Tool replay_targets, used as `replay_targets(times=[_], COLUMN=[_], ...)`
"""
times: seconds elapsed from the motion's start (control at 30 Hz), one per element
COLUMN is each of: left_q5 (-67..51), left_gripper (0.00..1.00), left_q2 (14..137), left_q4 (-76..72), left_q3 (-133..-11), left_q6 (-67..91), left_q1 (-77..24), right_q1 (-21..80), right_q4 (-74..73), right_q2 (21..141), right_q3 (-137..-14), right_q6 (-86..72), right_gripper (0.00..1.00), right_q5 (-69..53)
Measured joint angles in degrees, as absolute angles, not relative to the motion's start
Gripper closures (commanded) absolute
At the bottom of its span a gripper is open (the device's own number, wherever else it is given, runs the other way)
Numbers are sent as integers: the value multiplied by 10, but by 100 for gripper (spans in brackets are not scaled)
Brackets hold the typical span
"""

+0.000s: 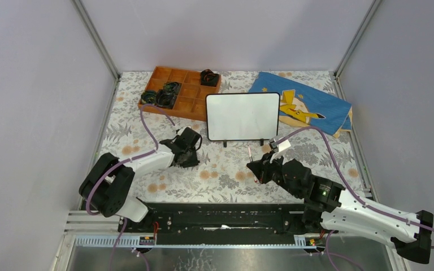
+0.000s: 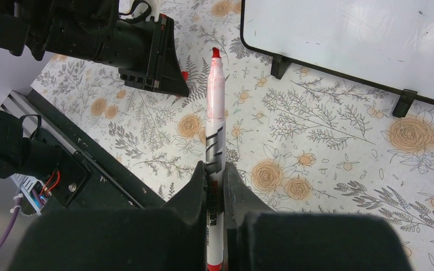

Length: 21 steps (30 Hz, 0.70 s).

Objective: Write a sentence on the whiteboard
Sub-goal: Place the pen cap at the center of the board.

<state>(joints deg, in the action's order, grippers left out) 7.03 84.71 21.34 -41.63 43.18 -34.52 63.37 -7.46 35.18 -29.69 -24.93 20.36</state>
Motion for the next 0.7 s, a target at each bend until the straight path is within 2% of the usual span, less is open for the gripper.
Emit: replay_targets(times=[0.13,0.7], left_q5=[70,69], left_gripper=[70,67], left_q2=[851,854], left_q4=[206,196], left_q3=[-418,-419], left_q6=[432,434], left_q1=[-347,-350], right_q1=[634,634], right_q4=[-74,-75], right_q2=[354,346], right_q3=[-297,-297], right_q6=[-248,-247], right_gripper=[100,100], right_q5=[204,203])
